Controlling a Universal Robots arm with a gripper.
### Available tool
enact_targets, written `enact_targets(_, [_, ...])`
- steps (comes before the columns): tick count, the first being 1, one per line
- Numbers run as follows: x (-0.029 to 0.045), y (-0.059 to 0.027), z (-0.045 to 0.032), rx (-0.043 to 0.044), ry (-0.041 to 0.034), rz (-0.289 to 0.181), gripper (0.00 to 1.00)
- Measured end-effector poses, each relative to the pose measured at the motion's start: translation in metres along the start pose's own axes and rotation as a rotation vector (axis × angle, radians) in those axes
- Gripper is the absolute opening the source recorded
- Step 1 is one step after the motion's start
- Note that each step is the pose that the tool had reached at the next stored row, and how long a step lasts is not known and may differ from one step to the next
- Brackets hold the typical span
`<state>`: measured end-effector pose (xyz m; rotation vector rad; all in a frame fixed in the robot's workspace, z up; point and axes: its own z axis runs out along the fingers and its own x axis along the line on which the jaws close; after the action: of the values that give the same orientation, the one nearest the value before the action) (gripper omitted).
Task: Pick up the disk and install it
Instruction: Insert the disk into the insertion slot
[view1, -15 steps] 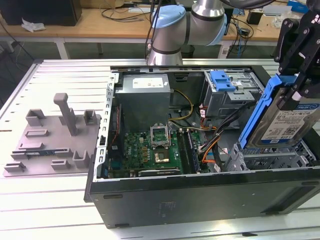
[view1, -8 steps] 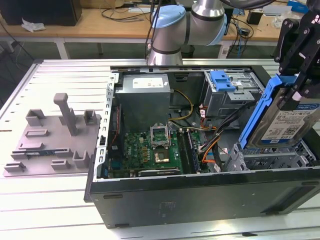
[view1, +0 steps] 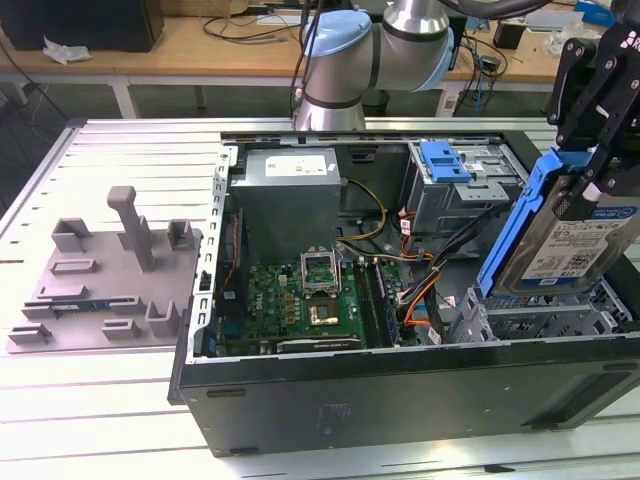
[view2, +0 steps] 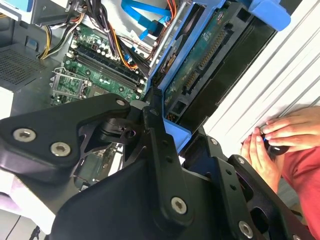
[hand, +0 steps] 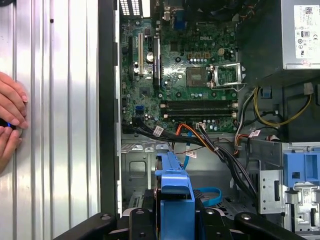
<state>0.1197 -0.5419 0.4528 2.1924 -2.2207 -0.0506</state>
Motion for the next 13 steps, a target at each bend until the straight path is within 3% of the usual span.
enact_targets(13, [-0.0001, -0.0001, 0.0040, 0.0000, 0.0000, 0.000, 0.37])
